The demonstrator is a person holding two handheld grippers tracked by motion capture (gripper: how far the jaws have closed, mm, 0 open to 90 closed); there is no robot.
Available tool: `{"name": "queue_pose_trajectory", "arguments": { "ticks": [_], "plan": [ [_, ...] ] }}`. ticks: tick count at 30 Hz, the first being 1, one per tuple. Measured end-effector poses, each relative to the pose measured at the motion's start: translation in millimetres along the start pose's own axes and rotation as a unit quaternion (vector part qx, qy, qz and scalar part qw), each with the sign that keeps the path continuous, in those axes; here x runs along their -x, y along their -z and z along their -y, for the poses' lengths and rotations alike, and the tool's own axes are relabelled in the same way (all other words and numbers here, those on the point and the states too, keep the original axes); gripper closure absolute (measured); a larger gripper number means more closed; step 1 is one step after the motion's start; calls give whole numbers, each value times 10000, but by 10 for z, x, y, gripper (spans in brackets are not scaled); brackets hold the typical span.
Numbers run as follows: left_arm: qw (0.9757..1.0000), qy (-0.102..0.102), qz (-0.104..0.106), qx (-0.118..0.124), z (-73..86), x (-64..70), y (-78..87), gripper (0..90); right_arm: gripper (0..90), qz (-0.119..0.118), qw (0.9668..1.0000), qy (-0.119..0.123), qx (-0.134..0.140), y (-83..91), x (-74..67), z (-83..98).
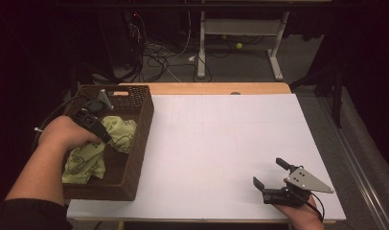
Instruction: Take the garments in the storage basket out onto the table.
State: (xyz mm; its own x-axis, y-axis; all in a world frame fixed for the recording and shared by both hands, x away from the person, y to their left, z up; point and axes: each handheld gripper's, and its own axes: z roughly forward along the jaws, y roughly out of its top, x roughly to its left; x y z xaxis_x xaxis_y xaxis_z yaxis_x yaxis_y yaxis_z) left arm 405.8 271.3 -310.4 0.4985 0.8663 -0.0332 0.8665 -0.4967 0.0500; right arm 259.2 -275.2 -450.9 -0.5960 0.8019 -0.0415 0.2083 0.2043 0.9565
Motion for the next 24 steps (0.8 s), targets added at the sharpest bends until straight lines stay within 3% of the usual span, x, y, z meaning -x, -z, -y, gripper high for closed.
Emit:
{"name": "queue_pose_trajectory", "arguments": {
  "ticks": [8,24],
  "plan": [
    [9999,45,-79,110,14,-6,169,656,0,16,10000,-10,-11,2,-3,3],
    [9993,-71,-212,285,-4,61,495,663,0,19,10000,-29,-13,5,0,3]
  ]
}}
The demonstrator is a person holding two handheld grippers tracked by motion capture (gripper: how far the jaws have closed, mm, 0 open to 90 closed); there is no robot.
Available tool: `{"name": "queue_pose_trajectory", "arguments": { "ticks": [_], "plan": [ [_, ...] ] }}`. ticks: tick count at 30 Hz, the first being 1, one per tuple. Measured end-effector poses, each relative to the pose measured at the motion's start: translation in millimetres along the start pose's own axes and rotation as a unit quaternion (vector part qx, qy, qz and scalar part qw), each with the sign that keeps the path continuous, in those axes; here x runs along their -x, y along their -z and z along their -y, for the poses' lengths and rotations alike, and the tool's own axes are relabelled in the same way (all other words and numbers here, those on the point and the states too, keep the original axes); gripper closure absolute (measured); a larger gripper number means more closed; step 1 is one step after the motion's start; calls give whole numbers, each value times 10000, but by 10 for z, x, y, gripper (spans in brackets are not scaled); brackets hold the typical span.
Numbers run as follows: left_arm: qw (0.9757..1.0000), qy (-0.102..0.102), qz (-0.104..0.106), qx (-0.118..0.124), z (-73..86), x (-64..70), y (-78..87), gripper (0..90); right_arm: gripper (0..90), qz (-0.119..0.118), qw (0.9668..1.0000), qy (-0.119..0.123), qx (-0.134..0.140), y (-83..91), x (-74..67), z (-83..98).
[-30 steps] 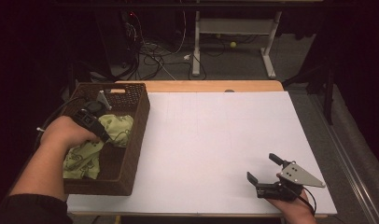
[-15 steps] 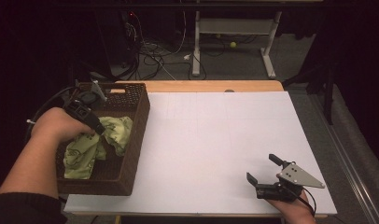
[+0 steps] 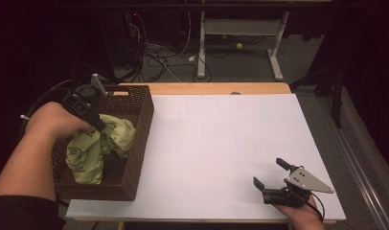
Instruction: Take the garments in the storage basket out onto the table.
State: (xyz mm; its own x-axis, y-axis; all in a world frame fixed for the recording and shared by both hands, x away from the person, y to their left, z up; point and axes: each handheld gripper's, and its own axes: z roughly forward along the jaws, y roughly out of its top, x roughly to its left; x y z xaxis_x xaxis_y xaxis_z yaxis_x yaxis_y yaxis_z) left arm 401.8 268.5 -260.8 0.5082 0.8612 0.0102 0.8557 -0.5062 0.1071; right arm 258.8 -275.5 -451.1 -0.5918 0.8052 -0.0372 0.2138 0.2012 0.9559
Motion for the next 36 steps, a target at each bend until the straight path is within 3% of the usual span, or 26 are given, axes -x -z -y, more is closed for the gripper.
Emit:
{"name": "queue_pose_trajectory", "arguments": {
  "ticks": [16,36],
  "plan": [
    [9994,-296,-81,143,-86,224,351,664,0,22,10000,8,34,15,-6,-6],
    [9963,-774,-83,374,-295,656,791,664,0,25,10000,7,45,15,-6,-4]
  ]
}}
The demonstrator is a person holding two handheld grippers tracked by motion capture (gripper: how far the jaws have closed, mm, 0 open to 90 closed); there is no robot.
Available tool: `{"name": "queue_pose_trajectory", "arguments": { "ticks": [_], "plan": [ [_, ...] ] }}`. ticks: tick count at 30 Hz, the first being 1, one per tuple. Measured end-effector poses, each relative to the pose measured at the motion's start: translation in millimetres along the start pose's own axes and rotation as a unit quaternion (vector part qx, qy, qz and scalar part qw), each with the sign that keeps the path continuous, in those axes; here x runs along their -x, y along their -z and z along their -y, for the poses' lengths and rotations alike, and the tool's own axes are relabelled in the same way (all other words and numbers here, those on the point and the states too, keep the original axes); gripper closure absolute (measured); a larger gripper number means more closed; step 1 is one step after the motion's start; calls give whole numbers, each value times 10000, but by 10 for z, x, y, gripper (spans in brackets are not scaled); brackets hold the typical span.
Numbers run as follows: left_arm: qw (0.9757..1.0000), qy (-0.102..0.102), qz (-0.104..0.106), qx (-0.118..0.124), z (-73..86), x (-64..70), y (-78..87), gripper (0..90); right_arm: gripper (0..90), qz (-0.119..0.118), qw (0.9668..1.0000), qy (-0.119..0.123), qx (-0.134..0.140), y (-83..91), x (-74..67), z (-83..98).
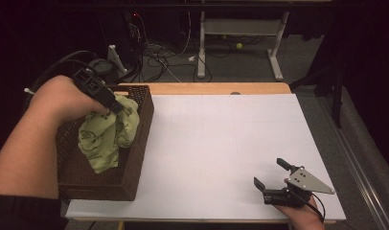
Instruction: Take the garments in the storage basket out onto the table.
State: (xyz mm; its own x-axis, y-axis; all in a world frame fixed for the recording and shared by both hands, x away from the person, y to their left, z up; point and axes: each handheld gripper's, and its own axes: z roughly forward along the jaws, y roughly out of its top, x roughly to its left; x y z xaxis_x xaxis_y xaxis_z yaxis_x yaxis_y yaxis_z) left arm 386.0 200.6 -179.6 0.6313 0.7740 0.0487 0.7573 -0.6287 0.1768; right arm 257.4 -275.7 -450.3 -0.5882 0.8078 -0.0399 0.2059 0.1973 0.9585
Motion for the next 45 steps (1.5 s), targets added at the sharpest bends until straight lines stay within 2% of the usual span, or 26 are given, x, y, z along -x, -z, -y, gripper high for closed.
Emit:
{"name": "queue_pose_trajectory", "arguments": {
  "ticks": [11,13,18,23,27,38,45],
  "plan": [
    [9994,-300,34,177,-195,195,104,663,0,8,10000,-7,14,6,8,-2],
    [9992,-387,-8,137,-245,248,113,663,0,9,10000,-8,13,5,8,-1],
    [9980,-579,50,252,-378,396,165,663,0,-8,10000,4,15,9,11,-1],
    [9976,-626,106,286,-458,489,171,663,0,-13,10000,-4,17,12,9,-2],
    [9965,-768,106,297,-535,559,181,664,1,-8,10000,-17,22,11,7,-2],
    [9941,-953,244,461,-692,731,209,663,1,-13,10000,-17,24,12,6,-2],
    [9914,-1115,354,581,-775,838,214,663,1,-17,10000,-14,28,13,6,-2]
  ]
}}
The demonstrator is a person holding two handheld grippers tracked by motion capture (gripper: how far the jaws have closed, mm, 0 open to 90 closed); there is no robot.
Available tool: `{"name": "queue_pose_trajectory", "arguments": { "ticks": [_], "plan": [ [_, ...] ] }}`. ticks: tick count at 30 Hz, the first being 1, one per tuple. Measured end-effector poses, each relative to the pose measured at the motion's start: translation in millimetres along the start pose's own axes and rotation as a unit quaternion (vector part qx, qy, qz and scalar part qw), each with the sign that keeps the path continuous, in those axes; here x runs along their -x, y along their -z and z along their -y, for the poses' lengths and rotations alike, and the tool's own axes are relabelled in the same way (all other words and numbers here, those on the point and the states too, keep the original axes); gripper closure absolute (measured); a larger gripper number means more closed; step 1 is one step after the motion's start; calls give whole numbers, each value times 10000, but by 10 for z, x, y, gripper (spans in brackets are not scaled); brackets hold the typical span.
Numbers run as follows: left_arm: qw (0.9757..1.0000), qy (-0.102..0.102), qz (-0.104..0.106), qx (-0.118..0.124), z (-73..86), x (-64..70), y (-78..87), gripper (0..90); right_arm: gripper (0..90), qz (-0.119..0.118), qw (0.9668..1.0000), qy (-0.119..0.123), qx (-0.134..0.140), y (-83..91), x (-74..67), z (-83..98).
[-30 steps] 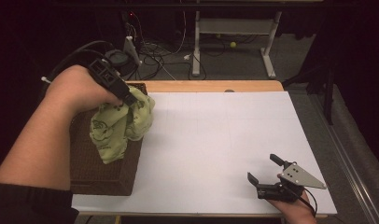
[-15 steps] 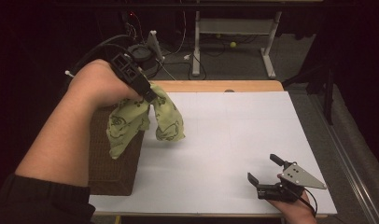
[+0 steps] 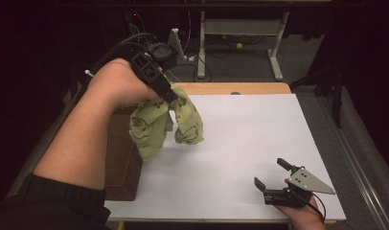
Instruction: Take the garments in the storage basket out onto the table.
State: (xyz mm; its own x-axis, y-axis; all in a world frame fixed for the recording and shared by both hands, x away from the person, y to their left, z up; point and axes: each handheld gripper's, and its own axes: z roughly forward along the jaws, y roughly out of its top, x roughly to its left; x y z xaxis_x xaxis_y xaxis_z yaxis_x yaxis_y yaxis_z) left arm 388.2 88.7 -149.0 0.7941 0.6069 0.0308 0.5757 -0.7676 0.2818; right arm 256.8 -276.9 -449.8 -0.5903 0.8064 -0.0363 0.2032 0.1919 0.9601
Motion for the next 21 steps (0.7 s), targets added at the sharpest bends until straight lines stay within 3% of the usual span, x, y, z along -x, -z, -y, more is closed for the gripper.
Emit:
{"name": "queue_pose_trajectory", "arguments": {
  "ticks": [13,21],
  "plan": [
    [9992,-251,252,168,-165,122,-126,663,0,-12,10000,-16,10,1,-5,-2],
    [9985,-388,377,103,-271,195,-367,662,0,-15,10000,-15,21,6,-3,-3]
  ]
}}
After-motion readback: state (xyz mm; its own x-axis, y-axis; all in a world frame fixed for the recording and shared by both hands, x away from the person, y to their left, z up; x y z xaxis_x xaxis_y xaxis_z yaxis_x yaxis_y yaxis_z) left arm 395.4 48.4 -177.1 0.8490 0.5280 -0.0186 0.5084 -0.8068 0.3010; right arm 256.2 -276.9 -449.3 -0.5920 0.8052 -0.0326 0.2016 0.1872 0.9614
